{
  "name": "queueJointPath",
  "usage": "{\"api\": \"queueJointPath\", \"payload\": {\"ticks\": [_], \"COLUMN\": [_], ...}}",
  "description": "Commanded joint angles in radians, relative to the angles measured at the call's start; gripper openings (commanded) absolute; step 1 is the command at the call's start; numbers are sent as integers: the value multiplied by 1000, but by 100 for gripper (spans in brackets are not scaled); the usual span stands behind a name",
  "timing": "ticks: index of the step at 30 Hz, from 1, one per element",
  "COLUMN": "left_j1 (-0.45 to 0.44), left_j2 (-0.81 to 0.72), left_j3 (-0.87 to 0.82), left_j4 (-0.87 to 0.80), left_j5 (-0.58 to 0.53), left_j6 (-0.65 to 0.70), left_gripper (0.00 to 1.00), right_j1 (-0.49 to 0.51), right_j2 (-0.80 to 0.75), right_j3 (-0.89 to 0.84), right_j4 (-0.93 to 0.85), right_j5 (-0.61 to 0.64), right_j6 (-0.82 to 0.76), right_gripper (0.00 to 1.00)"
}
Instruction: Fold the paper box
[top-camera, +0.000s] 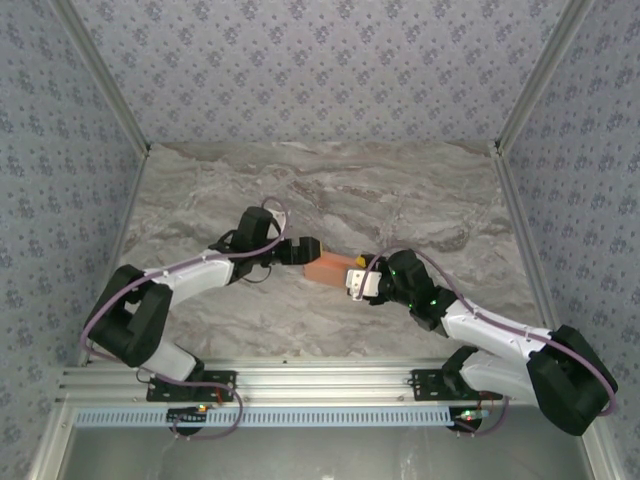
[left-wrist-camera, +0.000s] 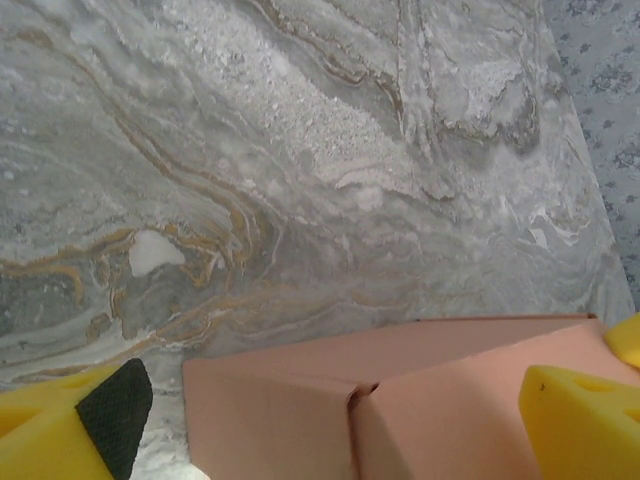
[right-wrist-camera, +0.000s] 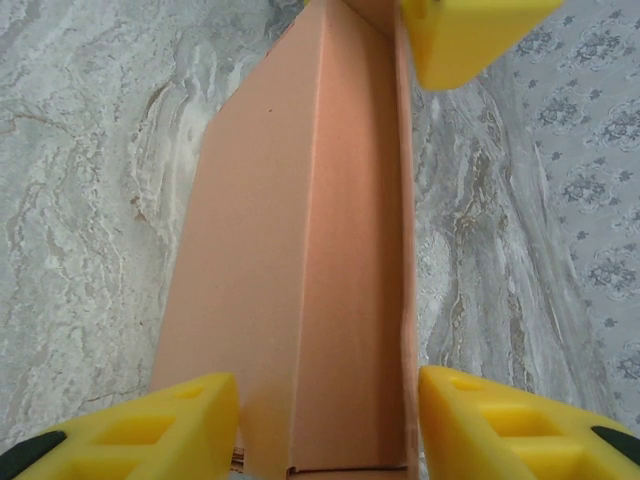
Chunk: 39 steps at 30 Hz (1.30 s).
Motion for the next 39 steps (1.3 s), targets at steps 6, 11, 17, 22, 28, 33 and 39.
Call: {"api": "queueJointPath", "payload": {"ticks": [6, 11, 17, 22, 28, 33, 39], "left_j1": [0, 0, 0, 0, 0, 0, 0], "left_j2": [57, 97, 95, 96, 90, 82, 86], "left_j3": [-85, -84, -90, -89, -87, -90, -91], "left_j4": [85, 102, 96, 84, 76, 75, 77], "left_j5": [-58, -84, -108, -115, -122, -131, -134], "left_j6": [10, 3, 1, 1, -3, -8, -16], "left_gripper": [94, 93, 94, 94, 94, 94, 95], "right_j1": [-46, -54, -93, -176, -211, -209, -204], "right_j2": [21, 1, -125, -159, -53, 34, 155], "right_j3": [14, 43, 73, 85, 133, 153, 79], "right_j4": [-99, -135, -232, -139, 58, 153, 229], "right_j5": [-98, -165, -324, -467, -469, -439, -454], "right_j6": [53, 97, 144, 310, 573, 668, 657], "right_gripper": [53, 57, 63, 59, 21, 0, 0]}}
